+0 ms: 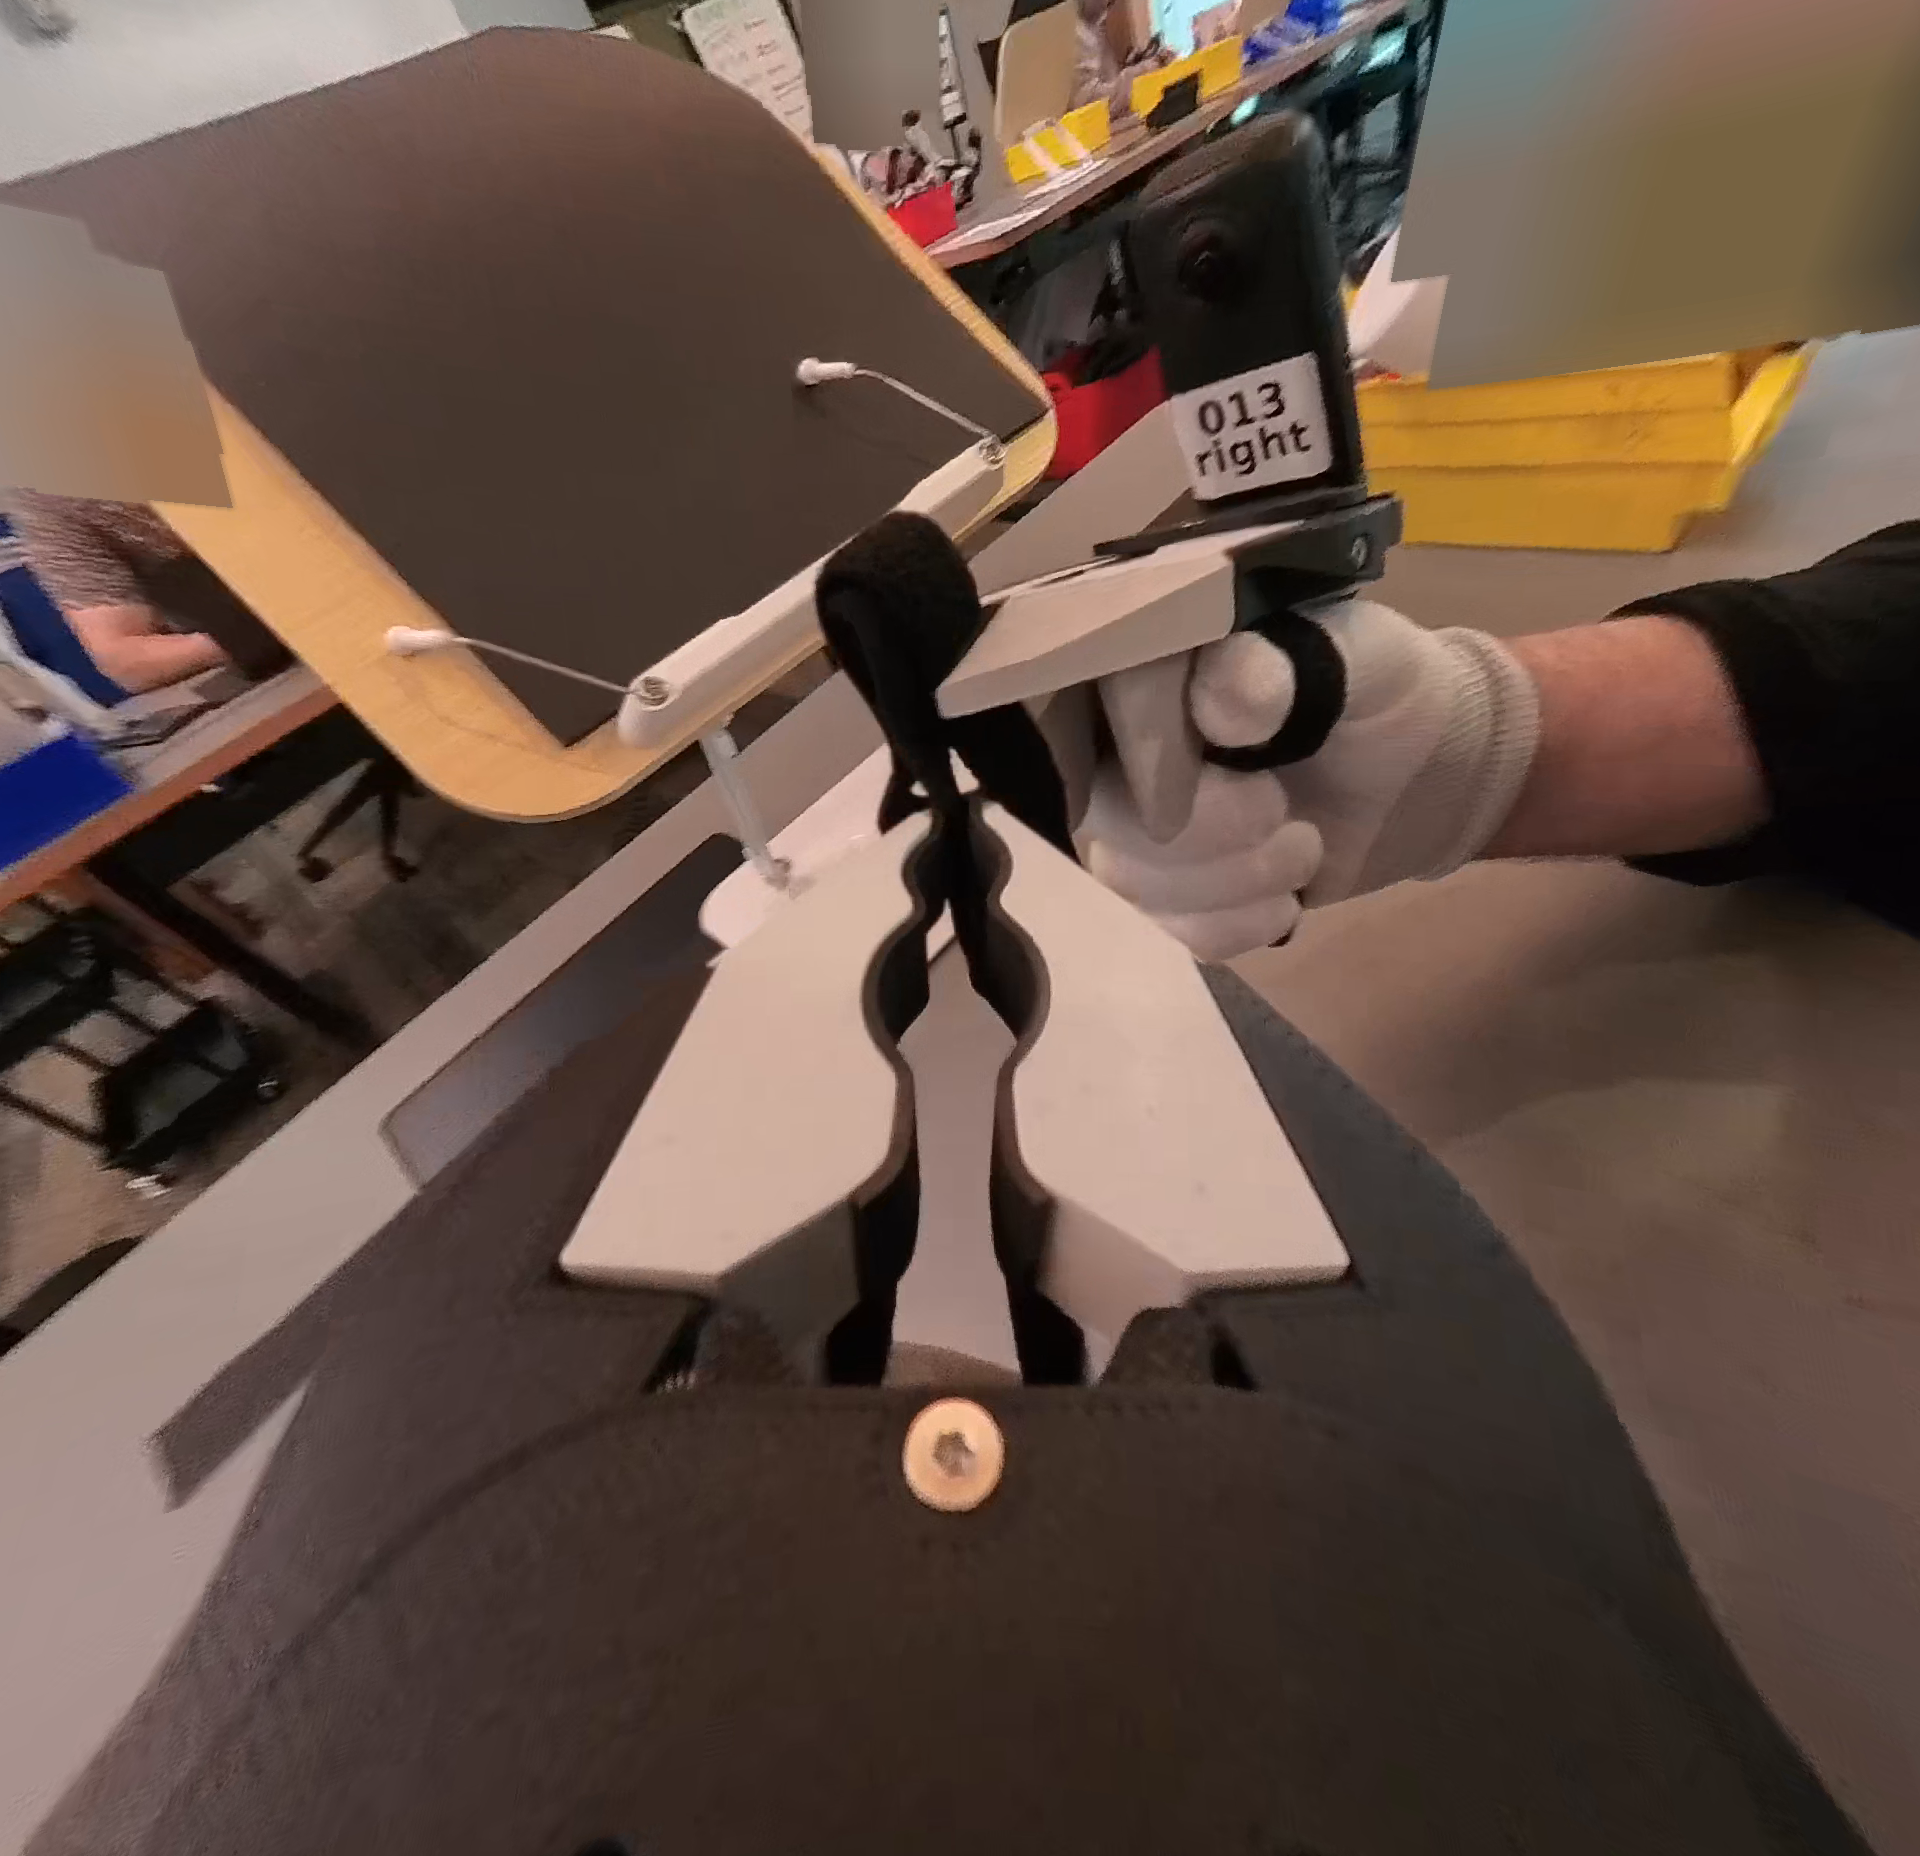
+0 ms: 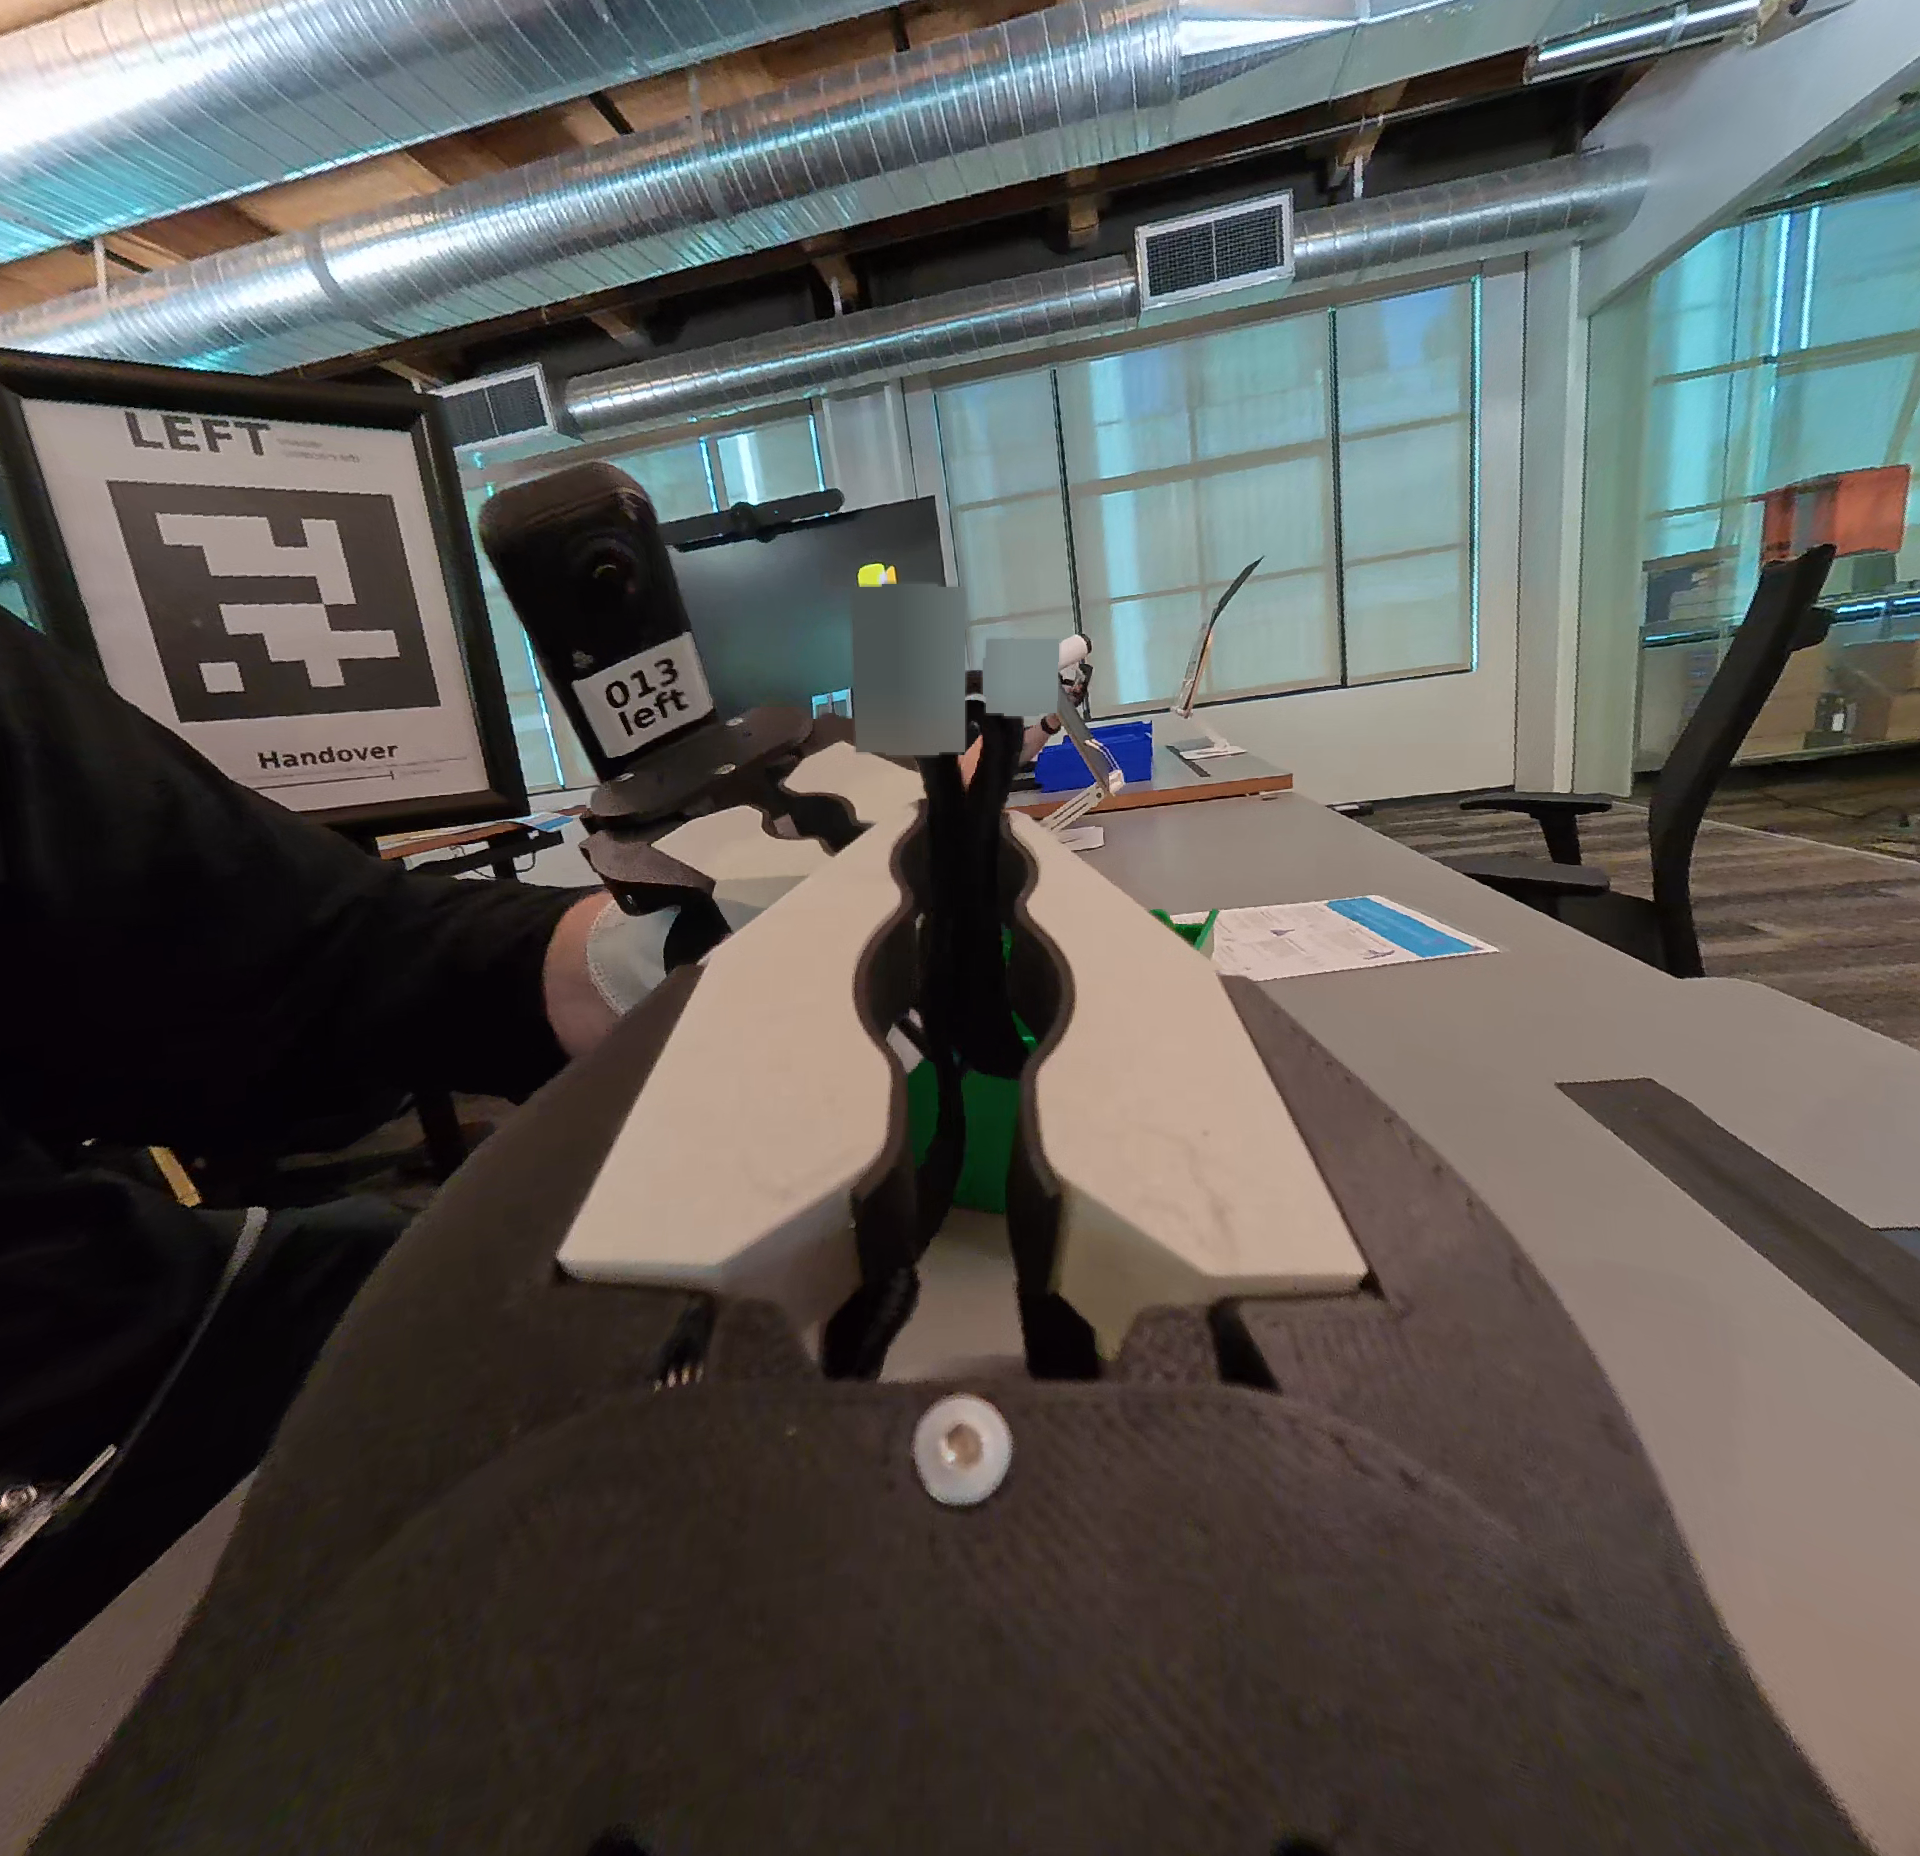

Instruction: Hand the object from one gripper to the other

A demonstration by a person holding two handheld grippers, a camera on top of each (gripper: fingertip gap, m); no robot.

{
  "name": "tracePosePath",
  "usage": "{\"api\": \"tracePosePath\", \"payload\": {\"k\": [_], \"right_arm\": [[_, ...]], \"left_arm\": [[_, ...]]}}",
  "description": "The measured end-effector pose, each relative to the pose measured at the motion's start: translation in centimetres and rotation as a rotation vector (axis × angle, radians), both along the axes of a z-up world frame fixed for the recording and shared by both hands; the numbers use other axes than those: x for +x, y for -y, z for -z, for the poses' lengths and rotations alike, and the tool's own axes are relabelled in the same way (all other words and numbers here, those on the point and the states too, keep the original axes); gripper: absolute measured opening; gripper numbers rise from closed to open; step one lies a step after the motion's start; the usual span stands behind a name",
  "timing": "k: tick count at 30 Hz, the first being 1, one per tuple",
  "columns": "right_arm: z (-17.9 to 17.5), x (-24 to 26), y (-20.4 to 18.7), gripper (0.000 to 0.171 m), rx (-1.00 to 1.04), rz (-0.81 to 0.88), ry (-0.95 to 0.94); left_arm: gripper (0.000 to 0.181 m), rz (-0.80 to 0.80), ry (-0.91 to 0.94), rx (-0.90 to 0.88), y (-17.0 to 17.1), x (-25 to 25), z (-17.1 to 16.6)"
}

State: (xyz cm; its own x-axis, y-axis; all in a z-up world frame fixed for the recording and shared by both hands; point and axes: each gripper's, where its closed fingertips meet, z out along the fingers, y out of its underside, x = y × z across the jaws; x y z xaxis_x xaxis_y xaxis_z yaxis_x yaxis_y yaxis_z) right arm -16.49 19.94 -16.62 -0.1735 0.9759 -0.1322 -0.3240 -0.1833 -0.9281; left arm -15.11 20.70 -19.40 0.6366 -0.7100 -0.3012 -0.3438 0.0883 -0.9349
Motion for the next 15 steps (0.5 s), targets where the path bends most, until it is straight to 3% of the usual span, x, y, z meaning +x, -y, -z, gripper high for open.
{"api": "tracePosePath", "payload": {"k": [6,15], "right_arm": [[0.24,-0.17,0.1,0.011,0.032,0.016,0.029],[0.76,-0.61,0.4,0.008,0.044,0.007,0.061]], "left_arm": [[0.0,0.083,0.176,-0.12,0.36,0.38,0.14],[0.0,0.124,0.232,-0.175,0.44,0.68,0.69]]}}
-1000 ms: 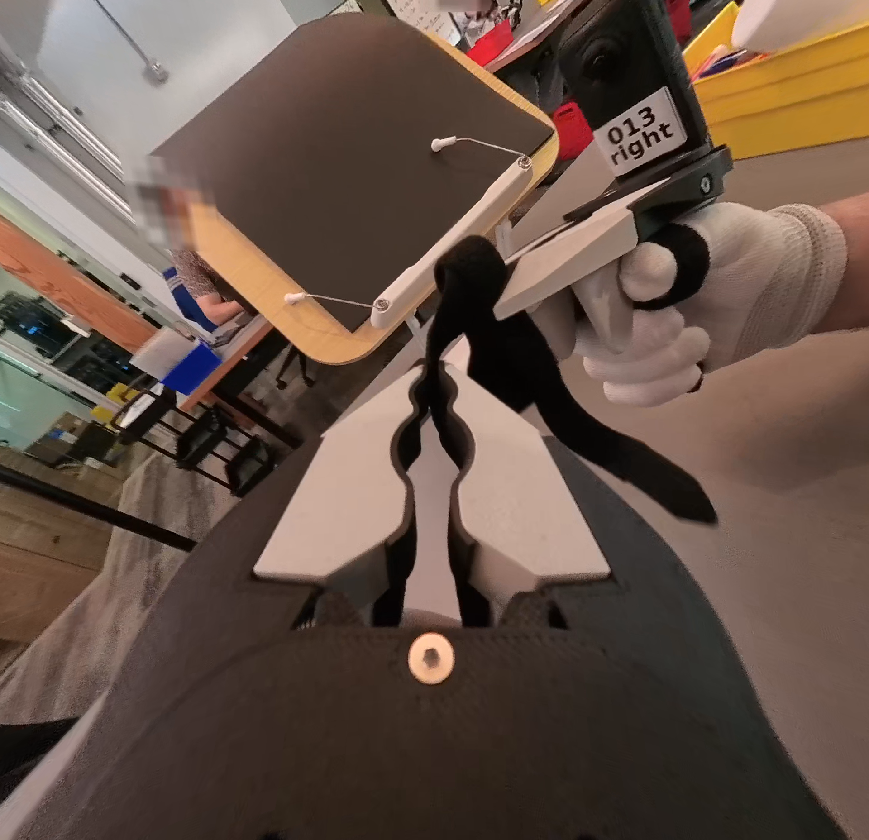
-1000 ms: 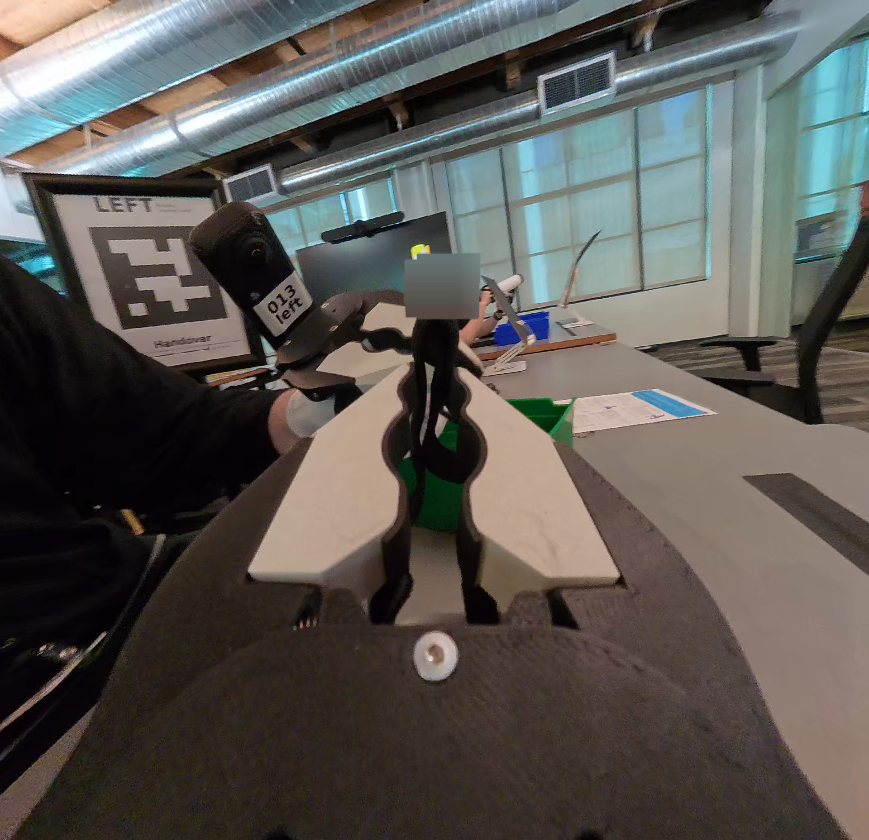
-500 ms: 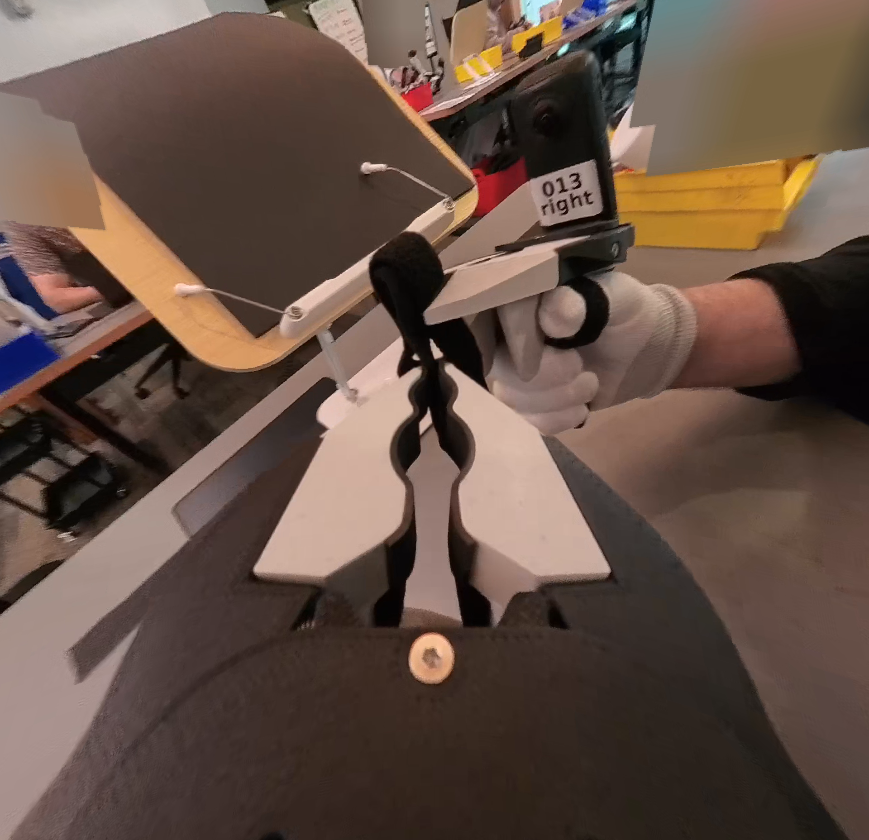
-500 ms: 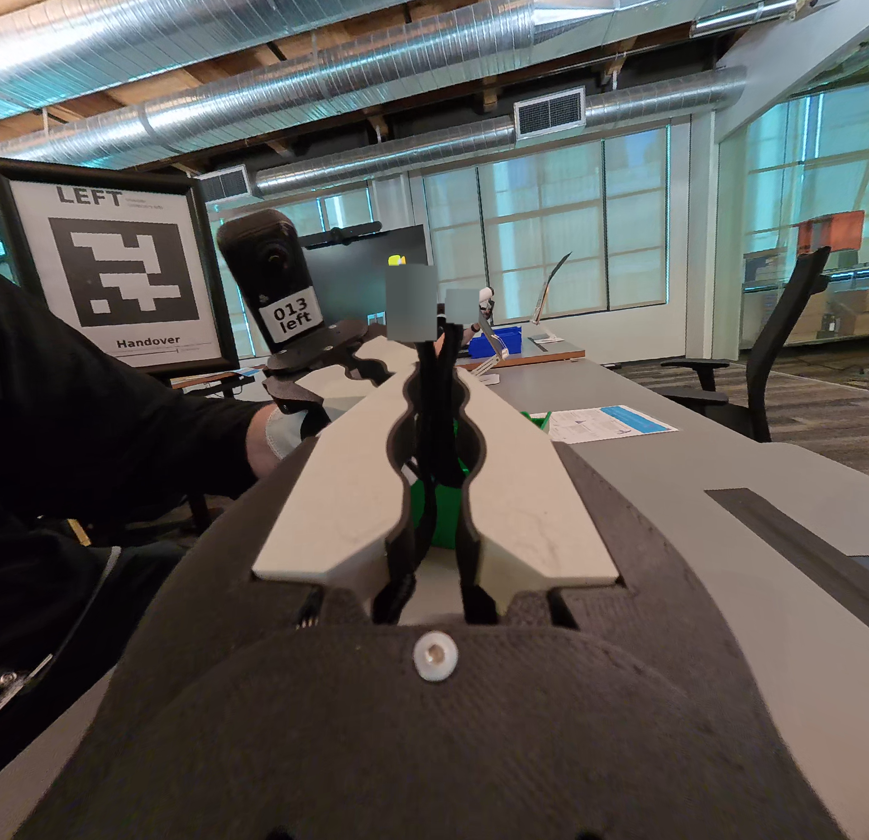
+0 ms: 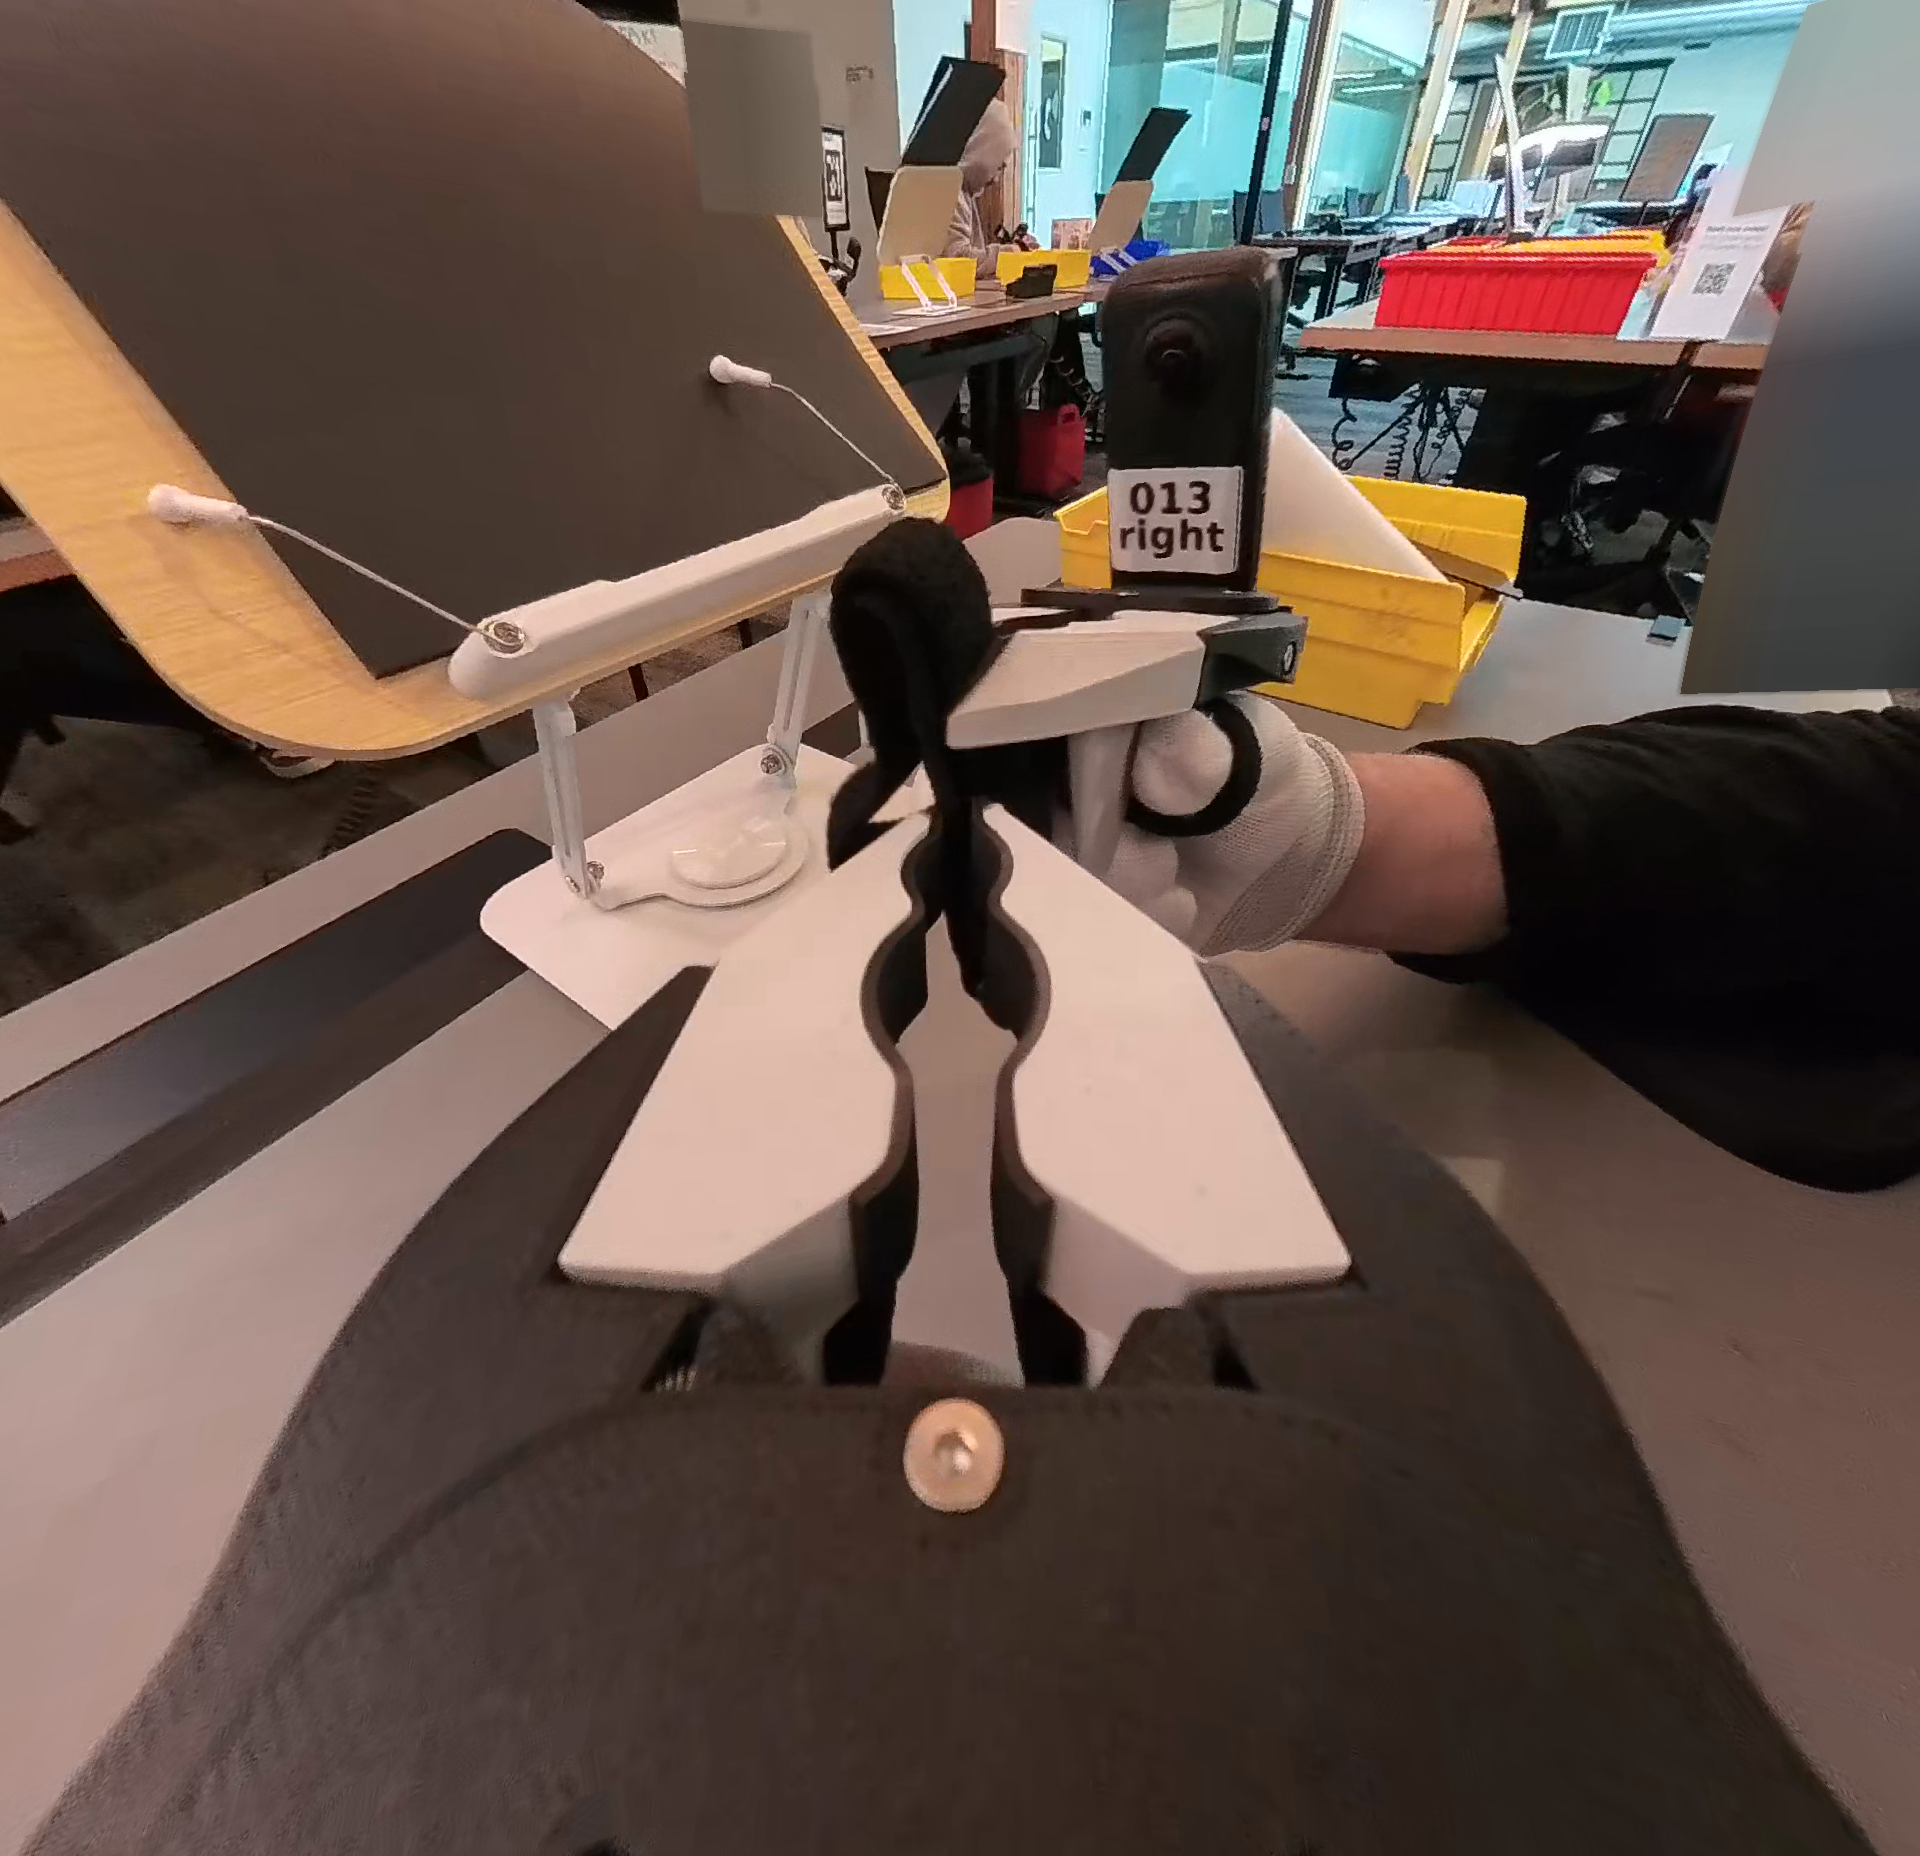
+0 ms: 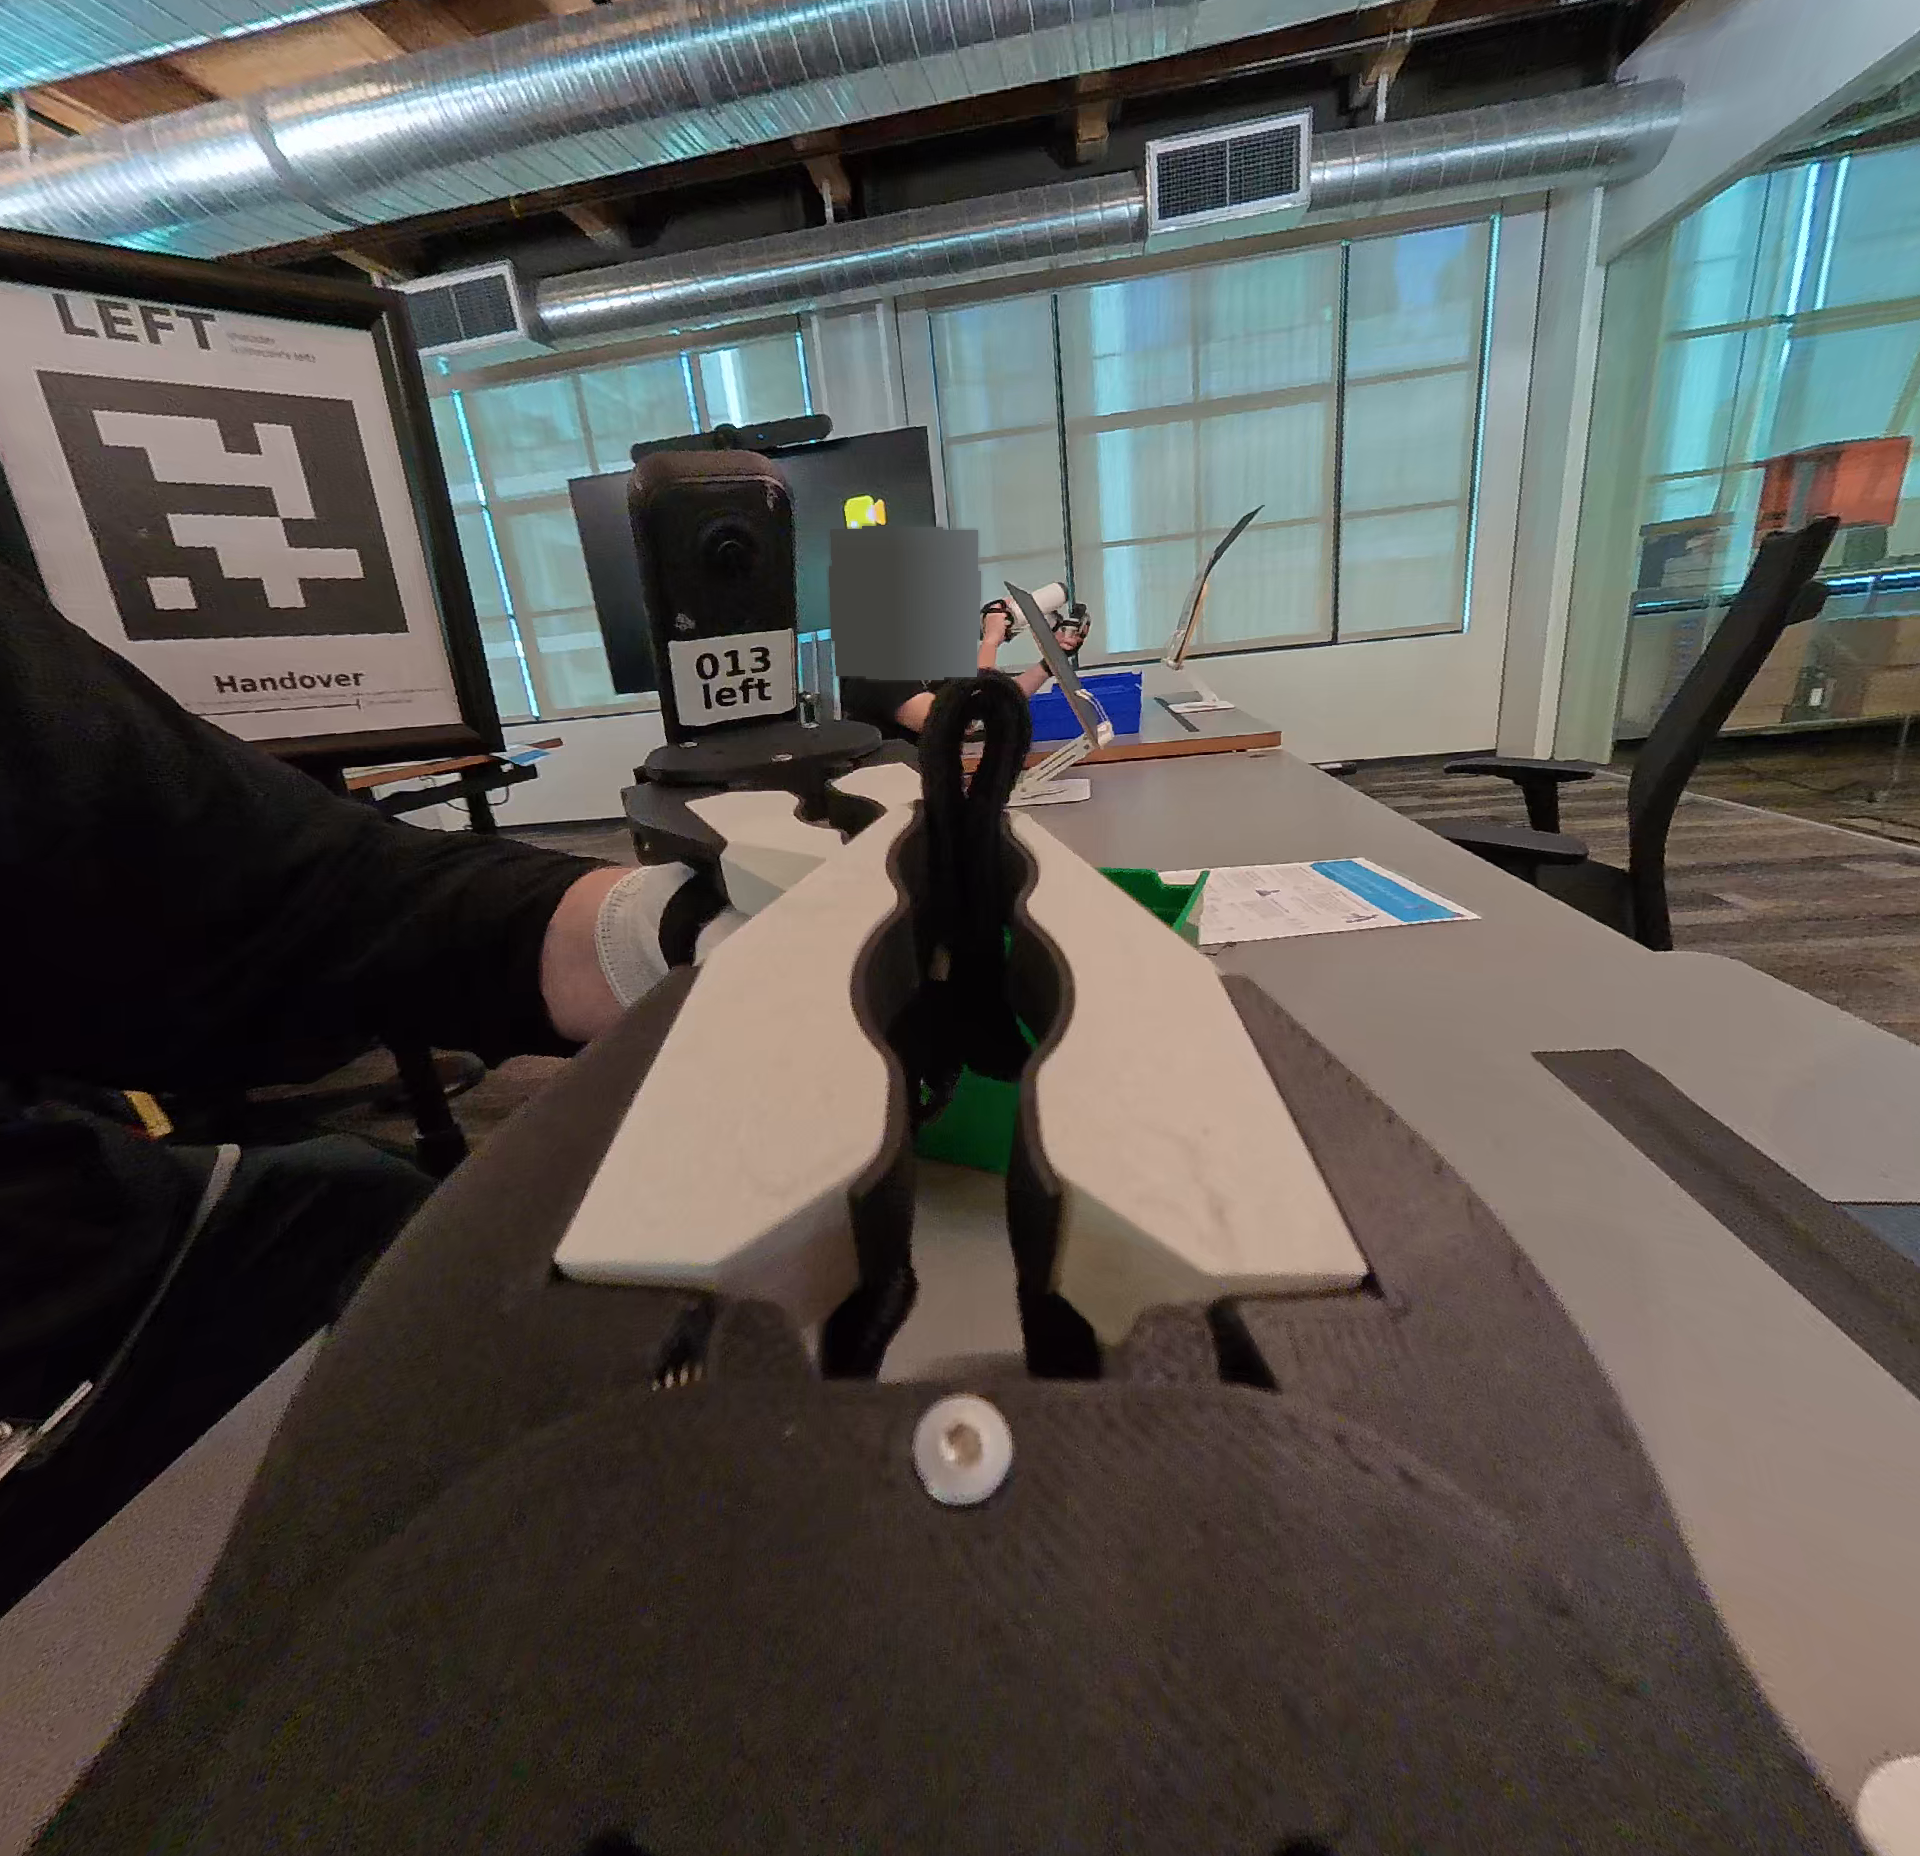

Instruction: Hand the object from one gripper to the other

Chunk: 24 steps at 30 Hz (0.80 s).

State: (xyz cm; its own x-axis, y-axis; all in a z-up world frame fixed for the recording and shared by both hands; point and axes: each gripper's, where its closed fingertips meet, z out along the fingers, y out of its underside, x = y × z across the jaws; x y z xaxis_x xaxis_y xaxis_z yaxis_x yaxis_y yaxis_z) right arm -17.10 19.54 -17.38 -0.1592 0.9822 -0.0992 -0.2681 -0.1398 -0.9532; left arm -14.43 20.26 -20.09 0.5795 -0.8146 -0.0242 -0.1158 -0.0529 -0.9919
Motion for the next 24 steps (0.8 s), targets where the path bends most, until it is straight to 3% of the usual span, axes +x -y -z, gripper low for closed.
{"api": "tracePosePath", "payload": {"k": [10,14,24], "right_arm": [[0.2,-0.2,0.4,0.011,0.005,-0.018,0.004],[0.0,-0.1,0.2,0.007,0.093,0.058,0.029],[2.3,-1.2,-2.8,0.007,0.521,0.511,0.287]], "left_arm": [[0.001,0.034,0.063,-0.037,0.4,0.8,0.2],[0.013,0.013,0.065,-0.029,0.2,0.1,0.0],[0.036,-0.197,0.024,0.01,-1.2,-2.7,-2.2]]}}
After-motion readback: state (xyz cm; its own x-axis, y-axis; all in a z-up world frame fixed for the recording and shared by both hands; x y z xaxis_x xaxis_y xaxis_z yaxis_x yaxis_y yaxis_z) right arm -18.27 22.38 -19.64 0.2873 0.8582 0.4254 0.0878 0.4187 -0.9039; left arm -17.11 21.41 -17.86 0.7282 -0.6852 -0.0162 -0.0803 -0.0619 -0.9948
